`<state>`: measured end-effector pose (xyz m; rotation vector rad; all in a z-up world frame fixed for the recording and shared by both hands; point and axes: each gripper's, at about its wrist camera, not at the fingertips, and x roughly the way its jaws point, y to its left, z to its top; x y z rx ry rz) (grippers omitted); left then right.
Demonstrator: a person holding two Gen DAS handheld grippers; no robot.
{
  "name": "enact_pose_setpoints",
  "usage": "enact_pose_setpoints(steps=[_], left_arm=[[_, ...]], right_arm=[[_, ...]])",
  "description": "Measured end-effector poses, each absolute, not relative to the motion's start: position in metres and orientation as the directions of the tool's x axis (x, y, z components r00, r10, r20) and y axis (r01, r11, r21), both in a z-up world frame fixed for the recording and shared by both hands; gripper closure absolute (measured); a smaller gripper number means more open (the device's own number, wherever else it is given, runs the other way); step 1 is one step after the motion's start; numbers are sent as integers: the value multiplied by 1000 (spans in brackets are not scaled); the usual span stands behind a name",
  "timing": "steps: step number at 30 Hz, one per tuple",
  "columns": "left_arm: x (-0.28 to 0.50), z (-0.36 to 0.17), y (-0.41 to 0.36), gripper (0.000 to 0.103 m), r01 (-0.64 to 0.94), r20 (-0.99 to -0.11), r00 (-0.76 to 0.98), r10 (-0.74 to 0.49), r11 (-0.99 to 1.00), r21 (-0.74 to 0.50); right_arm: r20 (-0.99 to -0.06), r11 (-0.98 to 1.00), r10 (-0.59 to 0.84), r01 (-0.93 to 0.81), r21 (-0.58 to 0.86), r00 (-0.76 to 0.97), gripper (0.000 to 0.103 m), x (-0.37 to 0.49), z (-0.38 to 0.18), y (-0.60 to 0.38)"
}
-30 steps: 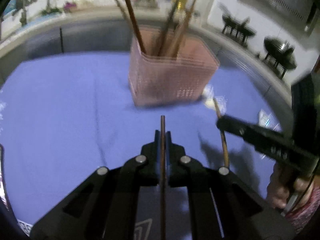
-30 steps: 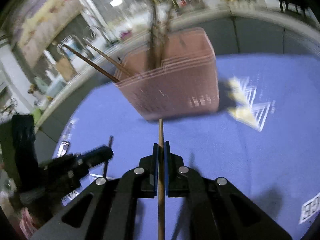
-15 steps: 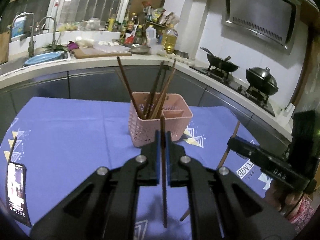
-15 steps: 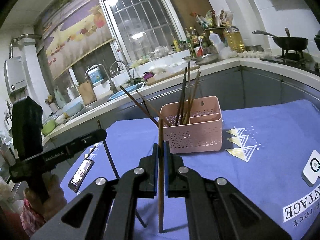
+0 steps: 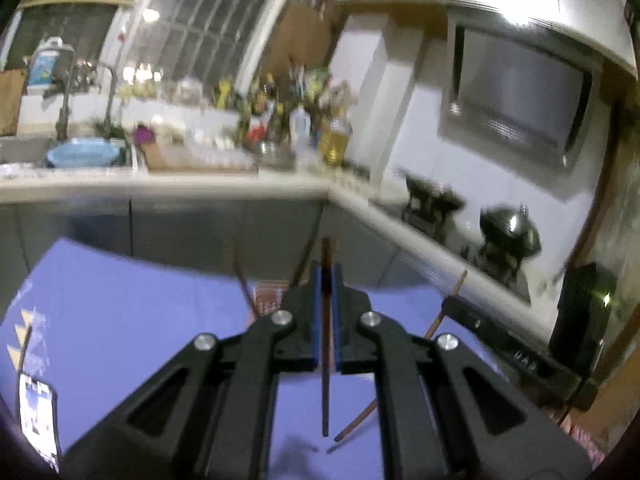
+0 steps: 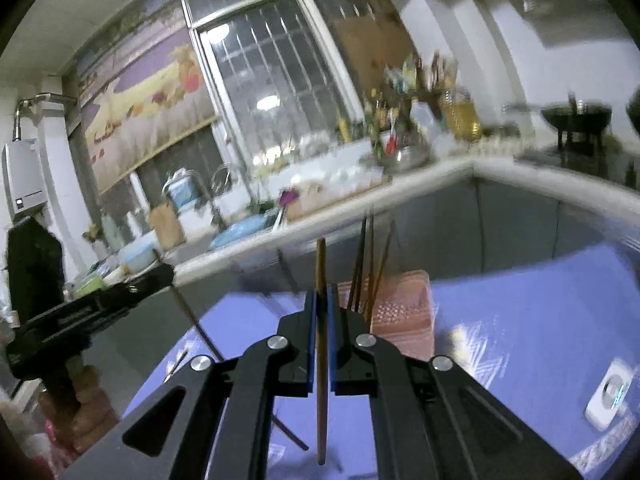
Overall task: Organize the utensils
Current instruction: 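Lift both held chopsticks and carry them above the pink basket, then open both tools to drop the chopsticks into the basket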
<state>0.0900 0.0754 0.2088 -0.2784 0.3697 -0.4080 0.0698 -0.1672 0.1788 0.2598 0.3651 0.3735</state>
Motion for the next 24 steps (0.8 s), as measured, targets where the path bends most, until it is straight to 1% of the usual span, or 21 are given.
enact_pose_setpoints(steps=[3, 6, 8, 14, 22, 24], left_arm=[[109, 234, 77, 99, 303, -225, 891, -394, 886, -351], [127, 248, 73, 99, 260, -187, 922, -338, 902, -346], [141, 250, 67, 99, 237, -183, 934, -307, 915, -327], [176, 232, 53, 99, 205, -243, 929, -280, 934, -291], [205, 190, 41, 99, 203, -361, 883, -298, 939, -279], [213, 177, 33, 99, 200, -424, 855, -299, 944, -262]], right_arm=[[-249, 912, 352, -271, 307, 902, 98, 94, 199, -167], [-209, 920, 310, -238, 310, 927, 98, 120, 212, -168], [-197, 924, 295, -226, 310, 935, 98, 136, 214, -168], [-224, 939, 274, -211, 270, 935, 98, 175, 201, -160], [-366, 939, 312, -225, 261, 877, 98, 193, 160, -153], [-403, 937, 325, -233, 262, 855, 98, 195, 154, -148]])
